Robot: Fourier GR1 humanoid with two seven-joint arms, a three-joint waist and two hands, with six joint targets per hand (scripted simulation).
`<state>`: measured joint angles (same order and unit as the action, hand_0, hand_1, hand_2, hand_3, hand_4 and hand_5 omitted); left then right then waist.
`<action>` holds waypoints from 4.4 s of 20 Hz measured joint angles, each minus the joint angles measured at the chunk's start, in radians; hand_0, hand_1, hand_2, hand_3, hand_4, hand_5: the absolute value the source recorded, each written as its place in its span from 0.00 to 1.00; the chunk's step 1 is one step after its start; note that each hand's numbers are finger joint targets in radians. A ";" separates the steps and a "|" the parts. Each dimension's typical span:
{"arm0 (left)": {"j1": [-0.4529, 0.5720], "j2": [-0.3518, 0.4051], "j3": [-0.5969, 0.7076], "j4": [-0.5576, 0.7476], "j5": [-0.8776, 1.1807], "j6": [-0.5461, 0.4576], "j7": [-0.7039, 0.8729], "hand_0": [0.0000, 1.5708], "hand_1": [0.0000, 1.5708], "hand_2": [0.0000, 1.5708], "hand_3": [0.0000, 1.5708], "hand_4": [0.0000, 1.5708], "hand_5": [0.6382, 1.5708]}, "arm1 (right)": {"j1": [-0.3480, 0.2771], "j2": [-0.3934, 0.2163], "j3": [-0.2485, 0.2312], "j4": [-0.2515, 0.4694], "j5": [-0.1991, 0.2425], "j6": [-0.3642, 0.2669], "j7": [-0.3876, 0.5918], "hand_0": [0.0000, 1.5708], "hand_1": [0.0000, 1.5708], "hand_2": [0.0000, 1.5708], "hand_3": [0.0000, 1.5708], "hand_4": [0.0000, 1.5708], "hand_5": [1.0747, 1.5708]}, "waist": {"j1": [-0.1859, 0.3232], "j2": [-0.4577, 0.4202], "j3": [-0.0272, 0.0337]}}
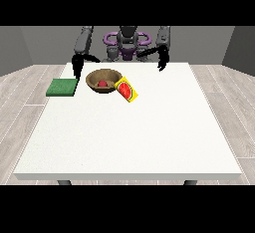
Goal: Pick the cup and pour the ball into the bowl, then pick the bowl and place it on the pad
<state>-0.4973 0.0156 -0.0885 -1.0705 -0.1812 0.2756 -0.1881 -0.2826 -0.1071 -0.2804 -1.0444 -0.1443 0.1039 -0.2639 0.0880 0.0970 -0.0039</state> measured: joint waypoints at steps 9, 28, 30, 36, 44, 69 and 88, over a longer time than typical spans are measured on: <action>0.080 0.067 0.052 -0.094 0.076 -0.139 -0.061 0.00 0.00 0.00 0.00 0.00 0.99 | -0.086 -0.015 -0.027 0.200 -0.010 -0.037 -0.103 0.00 0.00 0.00 0.00 0.12 0.98 | 0.027 0.021 0.0040; 0.074 0.120 0.087 -0.229 0.106 -0.235 -0.058 0.00 0.00 0.00 0.00 0.38 0.97 | -0.143 -0.071 -0.019 0.422 0.068 -0.259 -0.269 1.00 1.00 1.00 0.96 0.60 0.96 | 0.095 0.091 -0.0339; 0.066 0.120 0.082 -0.232 0.108 -0.245 -0.054 0.00 0.00 0.00 0.00 0.45 0.94 | -0.134 -0.095 0.008 0.417 0.124 -0.338 -0.254 1.00 1.00 1.00 0.95 0.59 0.98 | 0.116 0.089 -0.0375; 0.088 0.120 0.095 -0.180 0.125 -0.263 -0.057 0.00 0.00 0.00 0.00 0.61 0.84 | -0.150 -0.103 0.082 0.418 0.234 -0.508 -0.037 1.00 1.00 1.00 0.60 0.55 0.99 | 0.120 0.022 -0.0240; 0.190 0.162 0.184 -0.034 0.157 -0.266 -0.070 0.00 0.00 0.00 0.00 0.64 0.82 | -0.230 -0.133 0.205 0.356 0.319 -0.444 0.395 1.00 1.00 1.00 0.50 0.52 1.00 | -0.039 -0.181 -0.0016; 0.123 0.537 0.528 0.028 0.428 -0.576 -0.182 0.00 0.00 0.00 0.00 0.78 1.00 | -0.229 -0.450 -0.038 0.317 0.172 -0.238 0.269 1.00 1.00 1.00 0.00 0.51 0.99 | 0.003 0.082 0.0040; 0.120 0.634 0.577 0.033 0.491 -0.657 -0.180 0.00 0.00 0.00 0.00 0.64 1.00 | -0.318 -0.548 -0.124 0.503 0.137 -0.232 0.245 0.00 0.00 0.00 0.00 0.00 0.58 | 0.030 0.139 0.0045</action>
<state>-0.3768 0.6494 0.4883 -1.0378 0.3099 -0.3819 -0.3680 -0.6005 -0.6550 -0.4046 -0.5413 -0.0074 -0.1277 -0.0187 0.1182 0.2363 0.0007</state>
